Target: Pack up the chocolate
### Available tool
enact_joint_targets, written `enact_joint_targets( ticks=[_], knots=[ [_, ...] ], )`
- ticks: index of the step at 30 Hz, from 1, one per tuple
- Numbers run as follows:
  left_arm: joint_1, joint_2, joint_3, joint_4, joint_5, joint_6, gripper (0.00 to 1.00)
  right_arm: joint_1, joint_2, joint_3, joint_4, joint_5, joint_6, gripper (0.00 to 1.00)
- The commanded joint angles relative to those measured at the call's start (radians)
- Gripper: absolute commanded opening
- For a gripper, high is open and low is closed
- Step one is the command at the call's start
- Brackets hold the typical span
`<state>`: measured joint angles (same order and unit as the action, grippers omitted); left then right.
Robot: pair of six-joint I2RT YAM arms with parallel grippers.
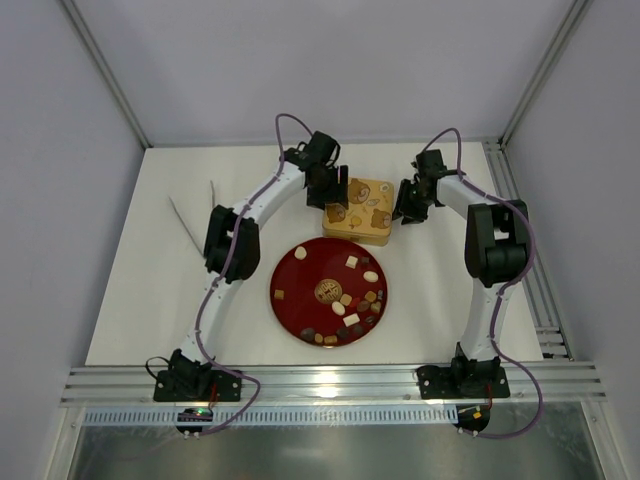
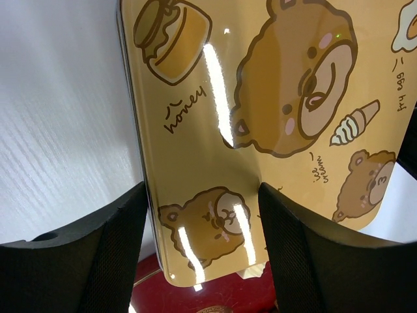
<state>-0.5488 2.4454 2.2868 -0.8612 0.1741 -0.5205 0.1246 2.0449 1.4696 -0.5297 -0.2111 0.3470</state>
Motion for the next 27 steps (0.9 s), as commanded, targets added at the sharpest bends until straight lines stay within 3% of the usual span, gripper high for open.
enact_joint_targets(
  ticks=[1,15,27],
  knots=[
    [-0.034,0.02,0.039,-0.025,-0.001,0.022,0.67,0.03,0.008,0.012,0.053,-0.06,0.029,0.41],
    [-0.034,0.075,0.068,-0.13,-0.1,0.013,0.68,-0.006,-0.049,-0.031,0.043,-0.017,0.032,0.49],
    [-0.028,0.024,-0.122,-0.064,-0.133,-0.053,0.68,-0.06,-0.109,-0.074,0.083,-0.025,0.086,0.54]
  ],
)
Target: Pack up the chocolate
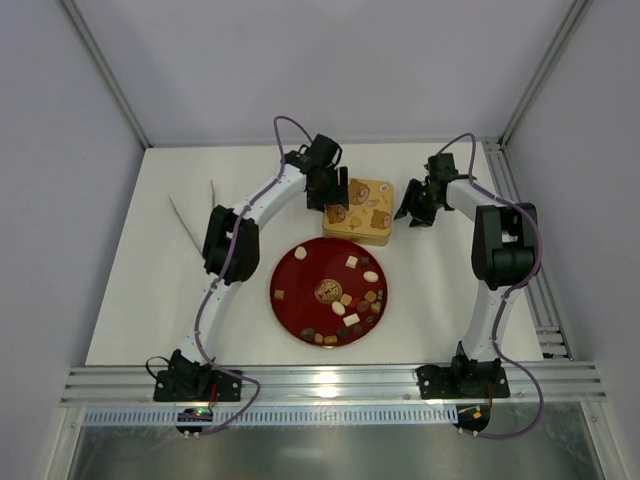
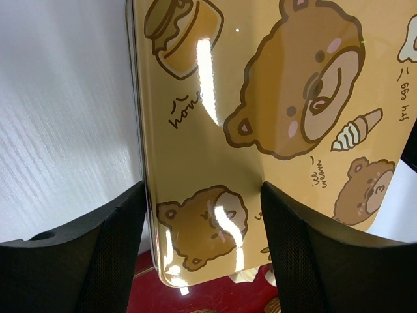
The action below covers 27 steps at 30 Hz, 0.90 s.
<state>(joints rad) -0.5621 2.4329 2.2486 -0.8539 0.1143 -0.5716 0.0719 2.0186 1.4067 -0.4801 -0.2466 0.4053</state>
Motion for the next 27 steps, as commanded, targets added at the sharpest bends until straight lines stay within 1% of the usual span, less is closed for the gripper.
enact_joint_targets(
  ticks=[1,7,14,19,25,26,27],
  knots=[
    [-0.015,0.032,-0.093,-0.065,-0.076,-0.005,0.68,-0.017,-0.096,-0.017,0.038,0.013,0.033,0.55],
    [-0.013,-0.003,-0.162,-0.036,-0.079,-0.042,0.68,-0.032,-0.136,-0.045,0.097,-0.014,0.072,0.56],
    [-0.013,-0.046,-0.264,0.018,-0.076,-0.094,0.67,-0.006,-0.133,-0.012,0.141,-0.063,0.073,0.63],
    [-0.013,-0.081,-0.311,0.036,-0.08,-0.102,0.66,0.022,-0.086,0.043,0.158,-0.08,0.072,0.66],
    [-0.013,-0.109,-0.354,0.046,-0.079,-0.099,0.64,0.051,-0.003,0.129,0.147,-0.077,0.084,0.65],
    [-0.013,-0.118,-0.36,0.047,-0.082,-0.096,0.64,0.057,0.008,0.141,0.137,-0.072,0.084,0.64],
    [-0.013,-0.121,-0.369,0.049,-0.082,-0.096,0.64,0.058,0.017,0.155,0.13,-0.071,0.086,0.58]
  ],
)
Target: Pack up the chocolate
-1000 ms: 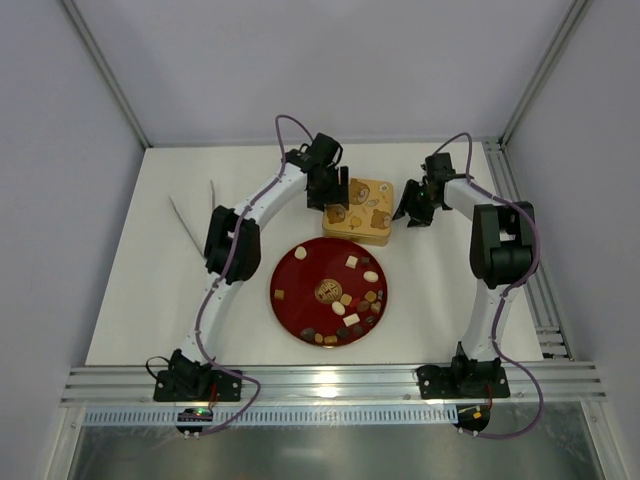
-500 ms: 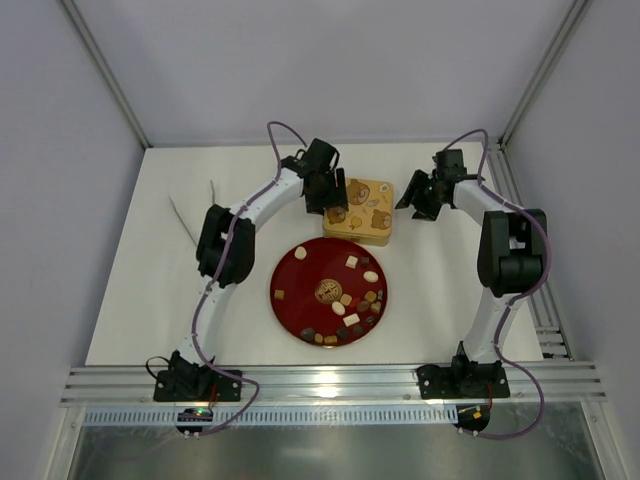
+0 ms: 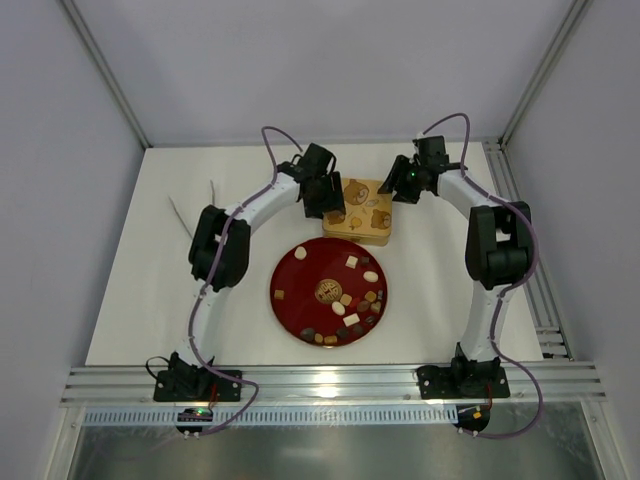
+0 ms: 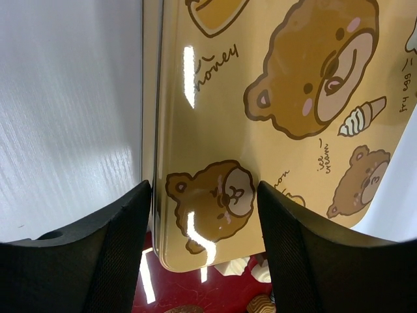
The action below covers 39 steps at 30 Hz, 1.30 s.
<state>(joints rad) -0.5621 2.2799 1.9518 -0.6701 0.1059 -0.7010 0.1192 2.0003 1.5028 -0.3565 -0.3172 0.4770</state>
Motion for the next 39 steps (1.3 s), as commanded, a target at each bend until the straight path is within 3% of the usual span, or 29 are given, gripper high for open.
enact_joint_targets(
  ticks=[1,5,14,28,39],
  knots=[
    [-0.013,0.026,-0.077,-0.134,-0.075,0.035,0.64,0.016,0.047,0.08,0.004,-0.002,0.017,0.54],
    [-0.013,0.009,-0.094,-0.132,-0.075,0.041,0.63,0.033,0.115,0.151,-0.019,-0.008,0.025,0.43],
    [0.019,-0.008,-0.128,-0.126,-0.058,0.055,0.61,0.08,0.224,0.338,-0.111,0.012,0.009,0.41],
    [0.077,0.012,-0.025,-0.175,-0.037,0.093,0.62,0.082,0.14,0.258,-0.091,0.036,0.015,0.4],
    [0.111,-0.057,0.102,-0.204,-0.054,0.189,0.74,0.039,-0.035,0.249,-0.012,0.023,-0.026,0.59]
  ],
)
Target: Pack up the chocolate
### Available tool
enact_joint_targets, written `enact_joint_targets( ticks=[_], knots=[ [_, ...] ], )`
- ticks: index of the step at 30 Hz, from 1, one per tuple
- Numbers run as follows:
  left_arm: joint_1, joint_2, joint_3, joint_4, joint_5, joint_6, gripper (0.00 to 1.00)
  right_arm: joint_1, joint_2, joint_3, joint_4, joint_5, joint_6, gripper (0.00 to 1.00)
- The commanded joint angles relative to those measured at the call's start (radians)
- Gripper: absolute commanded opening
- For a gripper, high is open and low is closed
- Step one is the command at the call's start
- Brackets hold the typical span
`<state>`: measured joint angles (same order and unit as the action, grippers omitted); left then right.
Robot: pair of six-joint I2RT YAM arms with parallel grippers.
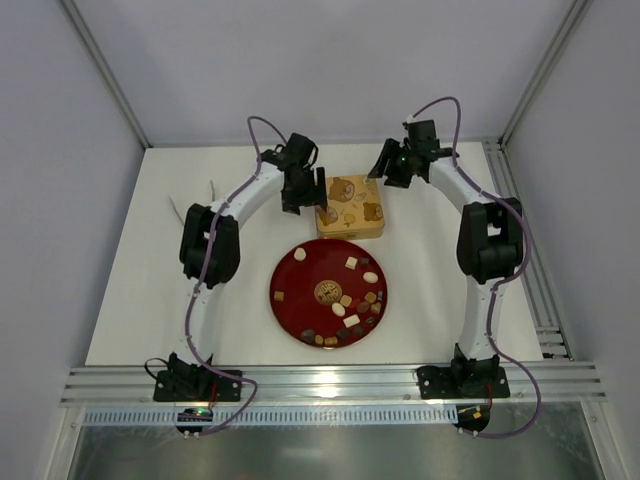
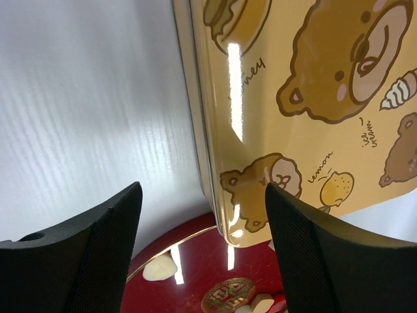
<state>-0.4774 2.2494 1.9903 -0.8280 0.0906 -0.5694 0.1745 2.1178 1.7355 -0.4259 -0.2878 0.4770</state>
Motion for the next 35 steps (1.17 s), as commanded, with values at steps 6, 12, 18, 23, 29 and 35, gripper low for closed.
enact_joint_targets(
  ticks=[6,12,18,23,29,35],
  knots=[
    [0.037,-0.112,0.105,-0.065,-0.038,0.092,0.77,-0.036,-0.306,-0.031,0.081,0.009,-0.047,0.76],
    [0.037,-0.304,-0.065,-0.037,-0.034,0.106,0.78,-0.052,-0.548,-0.199,0.125,0.03,-0.072,1.0],
    [0.036,-0.534,-0.252,-0.002,-0.042,0.121,0.78,-0.056,-0.791,-0.355,0.112,0.065,-0.084,1.0],
    [0.034,-0.71,-0.455,0.052,-0.025,0.129,0.78,-0.056,-0.953,-0.505,0.116,0.087,-0.074,1.0],
    [0.034,-0.887,-0.59,0.053,-0.035,0.158,0.78,-0.056,-1.099,-0.648,0.127,0.092,-0.057,1.0],
    [0.033,-0.955,-0.642,0.052,-0.014,0.154,0.78,-0.056,-1.159,-0.709,0.154,0.148,-0.067,1.0]
  ],
)
